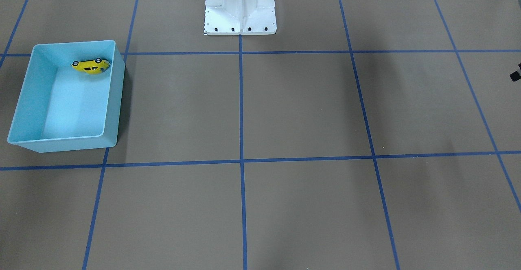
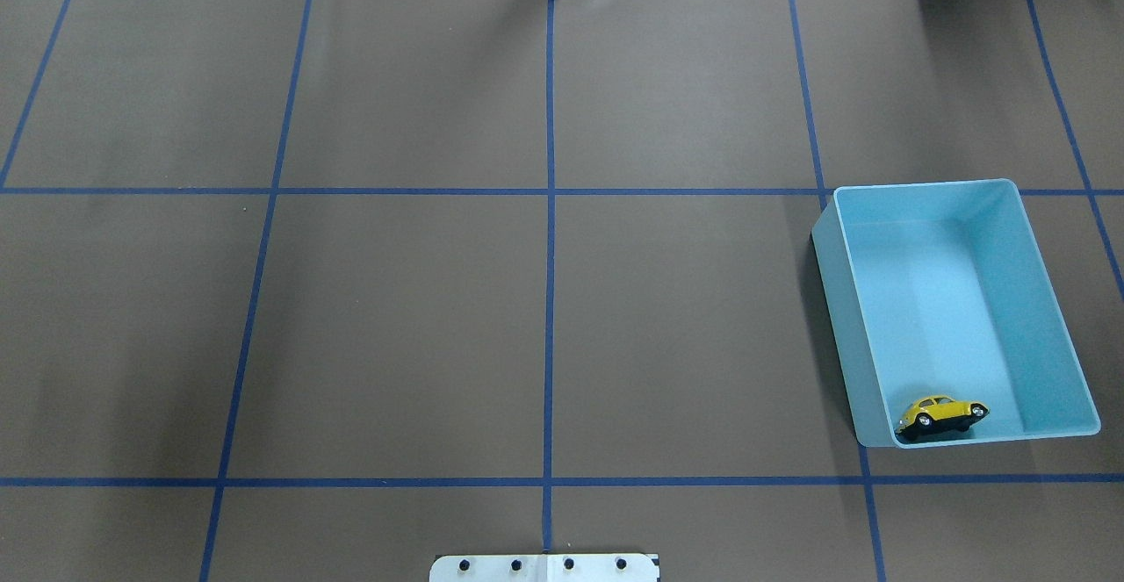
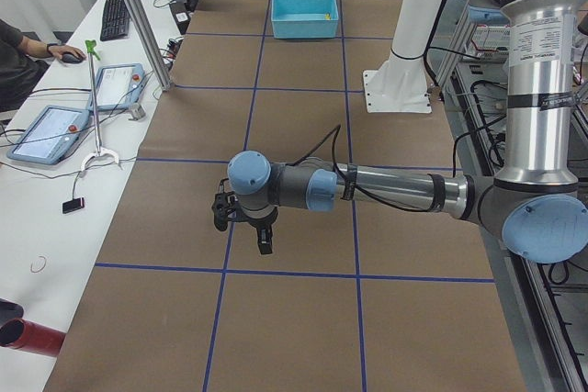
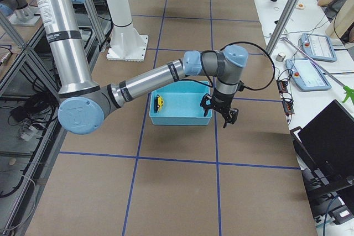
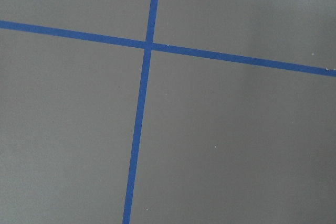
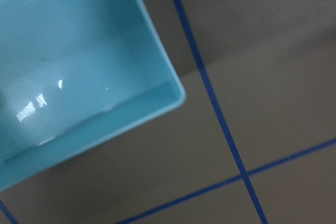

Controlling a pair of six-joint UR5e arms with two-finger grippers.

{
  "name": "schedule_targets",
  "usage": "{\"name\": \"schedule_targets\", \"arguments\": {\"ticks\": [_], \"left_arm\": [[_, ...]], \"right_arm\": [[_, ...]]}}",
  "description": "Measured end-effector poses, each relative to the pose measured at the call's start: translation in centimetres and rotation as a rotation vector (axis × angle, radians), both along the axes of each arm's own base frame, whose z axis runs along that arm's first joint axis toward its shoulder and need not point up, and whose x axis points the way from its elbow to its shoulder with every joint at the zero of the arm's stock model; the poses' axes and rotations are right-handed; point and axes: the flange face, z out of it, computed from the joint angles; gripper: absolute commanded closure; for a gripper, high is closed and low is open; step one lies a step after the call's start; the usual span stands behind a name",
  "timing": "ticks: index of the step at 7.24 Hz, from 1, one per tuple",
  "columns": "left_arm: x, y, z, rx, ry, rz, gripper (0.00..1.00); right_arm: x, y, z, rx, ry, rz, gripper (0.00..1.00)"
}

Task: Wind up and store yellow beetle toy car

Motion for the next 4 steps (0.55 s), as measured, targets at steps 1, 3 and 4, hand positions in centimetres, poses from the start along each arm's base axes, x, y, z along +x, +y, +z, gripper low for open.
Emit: {"name": "schedule_targets", "arguments": {"ticks": [1, 3, 4], "left_arm": [[0.0, 0.0, 0.0, 0.000, 0.000, 0.000, 0.00], [0.1, -0.3, -0.3, 0.006, 0.001, 0.001, 0.00], [0.1, -0.4, -0.5, 0.012, 0.001, 0.002, 0.00]], "right_arm": [[3.1, 0.4, 2.3, -0.104, -0.034, 0.143, 0.00], [5.7, 1.8, 5.5, -0.378, -0.084, 0.497, 0.00], [5.9, 2.4, 6.4, -0.506, -0.091, 0.672, 0.00]]}}
